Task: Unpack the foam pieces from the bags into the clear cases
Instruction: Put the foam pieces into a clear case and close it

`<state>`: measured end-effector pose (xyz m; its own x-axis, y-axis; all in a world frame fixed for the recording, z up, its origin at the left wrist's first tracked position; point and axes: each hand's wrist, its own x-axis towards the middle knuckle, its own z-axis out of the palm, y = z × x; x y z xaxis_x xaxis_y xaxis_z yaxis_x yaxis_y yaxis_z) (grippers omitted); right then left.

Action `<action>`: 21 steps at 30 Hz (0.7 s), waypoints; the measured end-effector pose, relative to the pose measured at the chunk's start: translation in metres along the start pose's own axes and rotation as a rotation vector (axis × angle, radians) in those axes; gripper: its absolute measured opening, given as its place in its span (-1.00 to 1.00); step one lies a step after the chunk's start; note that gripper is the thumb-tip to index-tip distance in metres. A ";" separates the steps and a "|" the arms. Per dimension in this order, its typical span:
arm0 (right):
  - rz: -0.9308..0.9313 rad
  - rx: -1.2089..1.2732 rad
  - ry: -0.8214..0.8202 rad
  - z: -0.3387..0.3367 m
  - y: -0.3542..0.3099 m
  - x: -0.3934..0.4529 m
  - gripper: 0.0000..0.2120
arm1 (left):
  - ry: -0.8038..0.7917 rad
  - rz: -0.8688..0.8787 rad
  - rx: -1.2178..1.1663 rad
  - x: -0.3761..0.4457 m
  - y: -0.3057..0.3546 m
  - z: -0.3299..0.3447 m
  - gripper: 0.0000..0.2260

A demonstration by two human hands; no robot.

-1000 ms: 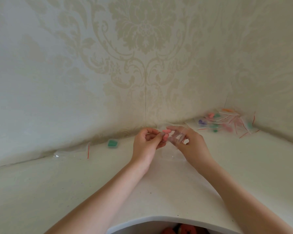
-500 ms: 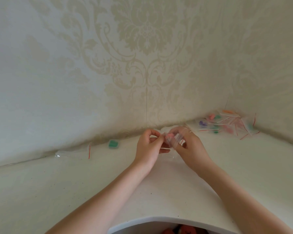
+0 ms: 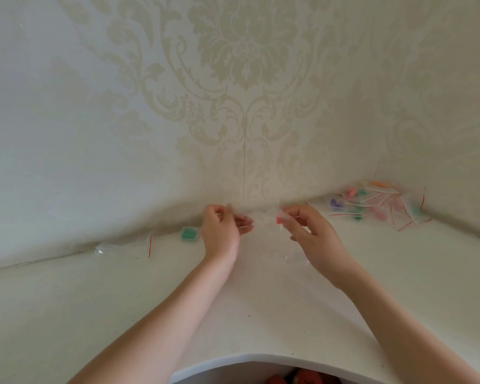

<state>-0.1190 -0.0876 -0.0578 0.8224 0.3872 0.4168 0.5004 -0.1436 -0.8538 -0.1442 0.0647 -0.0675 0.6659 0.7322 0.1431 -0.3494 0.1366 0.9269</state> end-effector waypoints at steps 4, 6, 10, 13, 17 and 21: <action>0.082 0.136 0.026 -0.006 -0.001 0.003 -0.91 | 0.135 0.142 0.064 0.018 0.009 -0.022 -0.82; 0.077 0.133 0.002 -0.004 -0.001 0.002 -0.91 | 0.169 0.237 0.127 0.015 0.016 -0.028 -0.79; 0.077 0.083 -0.009 -0.002 0.005 0.000 -0.95 | 0.236 0.333 0.309 0.012 0.031 -0.049 -0.73; 0.081 0.026 0.013 -0.003 0.011 0.000 -0.89 | 0.259 0.325 0.414 0.012 0.045 -0.079 -0.69; 0.058 -0.013 0.021 0.000 0.013 -0.002 -0.86 | 0.285 0.318 0.745 0.012 0.058 -0.136 -0.80; 0.041 -0.067 0.021 0.003 0.016 -0.004 -0.86 | 0.339 0.279 0.937 0.008 0.060 -0.181 -0.79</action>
<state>-0.1154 -0.0886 -0.0744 0.8476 0.3608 0.3892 0.4828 -0.2198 -0.8477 -0.2792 0.1991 -0.0729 0.3688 0.8273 0.4237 0.2873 -0.5350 0.7945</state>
